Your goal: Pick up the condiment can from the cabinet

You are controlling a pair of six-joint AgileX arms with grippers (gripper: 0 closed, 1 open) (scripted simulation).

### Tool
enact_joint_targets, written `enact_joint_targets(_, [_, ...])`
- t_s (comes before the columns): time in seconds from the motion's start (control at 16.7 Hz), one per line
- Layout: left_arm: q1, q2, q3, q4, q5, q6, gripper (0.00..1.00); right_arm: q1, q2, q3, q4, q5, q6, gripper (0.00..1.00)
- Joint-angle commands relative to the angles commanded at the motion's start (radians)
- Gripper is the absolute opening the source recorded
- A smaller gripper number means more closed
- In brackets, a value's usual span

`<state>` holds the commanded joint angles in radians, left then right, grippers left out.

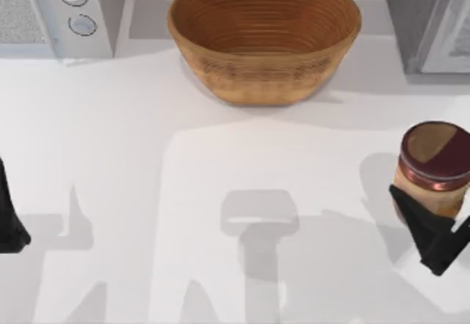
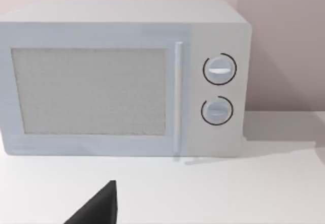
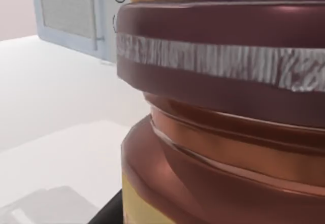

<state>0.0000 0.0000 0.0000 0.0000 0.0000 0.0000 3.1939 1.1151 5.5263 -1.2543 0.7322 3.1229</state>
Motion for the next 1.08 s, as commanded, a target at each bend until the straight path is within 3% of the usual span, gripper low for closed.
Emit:
enact_joint_targets(0.48, [0.000,0.000,0.000,0.000,0.000,0.000,1.00,0.168,-0.175,-0.193,0.010,-0.165,0.003,0.00])
enact_joint_targets(0.78, [0.000,0.000,0.000,0.000,0.000,0.000,1.00,0.181,-0.188,-0.207,0.011,-0.177,0.004,0.00])
enact_joint_targets(1.08, [0.000,0.000,0.000,0.000,0.000,0.000,1.00,0.181,-0.188,-0.207,0.011,-0.177,0.004,0.38])
